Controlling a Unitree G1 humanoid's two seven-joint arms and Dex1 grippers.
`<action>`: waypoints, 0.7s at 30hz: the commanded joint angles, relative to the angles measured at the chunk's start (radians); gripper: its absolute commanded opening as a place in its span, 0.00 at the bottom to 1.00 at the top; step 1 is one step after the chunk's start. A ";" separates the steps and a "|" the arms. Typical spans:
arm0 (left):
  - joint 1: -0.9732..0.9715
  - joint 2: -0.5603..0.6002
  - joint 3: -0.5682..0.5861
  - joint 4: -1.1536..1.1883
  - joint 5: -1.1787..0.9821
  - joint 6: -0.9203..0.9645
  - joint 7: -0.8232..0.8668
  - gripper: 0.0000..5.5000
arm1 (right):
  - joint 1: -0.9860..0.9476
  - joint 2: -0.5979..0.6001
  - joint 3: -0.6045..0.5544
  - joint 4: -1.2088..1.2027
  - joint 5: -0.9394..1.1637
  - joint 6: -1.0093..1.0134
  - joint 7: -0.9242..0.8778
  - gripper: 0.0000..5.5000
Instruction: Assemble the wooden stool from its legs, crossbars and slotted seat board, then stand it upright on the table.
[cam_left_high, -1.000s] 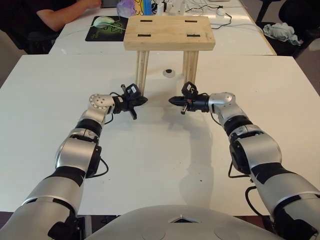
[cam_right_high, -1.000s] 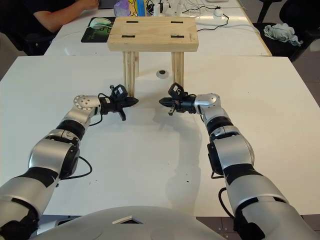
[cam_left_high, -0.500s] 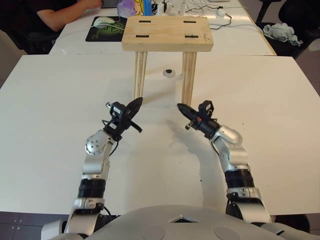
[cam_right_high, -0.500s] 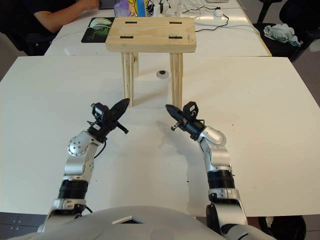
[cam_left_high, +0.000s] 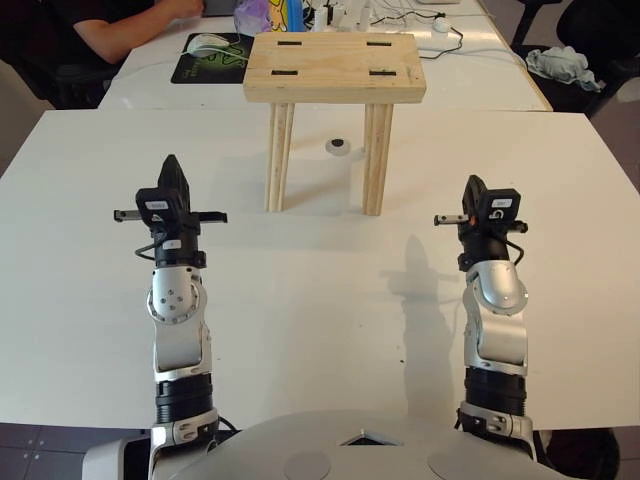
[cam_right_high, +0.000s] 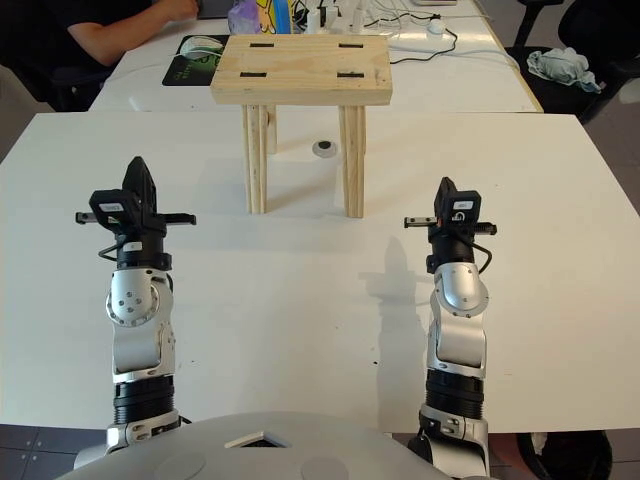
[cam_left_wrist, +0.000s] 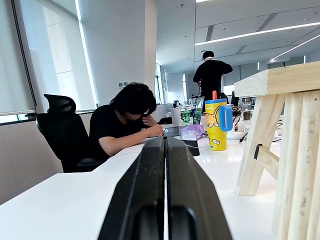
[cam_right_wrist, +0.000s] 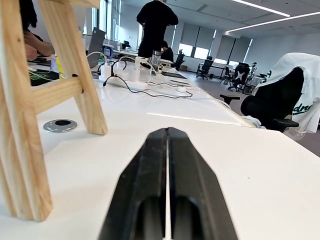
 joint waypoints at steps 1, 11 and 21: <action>-0.044 0.035 -0.018 0.052 -0.015 0.008 -0.011 0.00 | -0.021 0.010 0.027 0.015 0.026 0.012 -0.019 0.00; -0.094 0.067 -0.043 0.120 -0.039 -0.013 -0.015 0.00 | -0.027 -0.004 0.067 0.013 0.057 0.023 -0.031 0.00; -0.179 0.113 -0.064 0.272 -0.061 -0.061 -0.051 0.00 | -0.055 0.013 0.129 0.073 0.023 -0.009 -0.086 0.00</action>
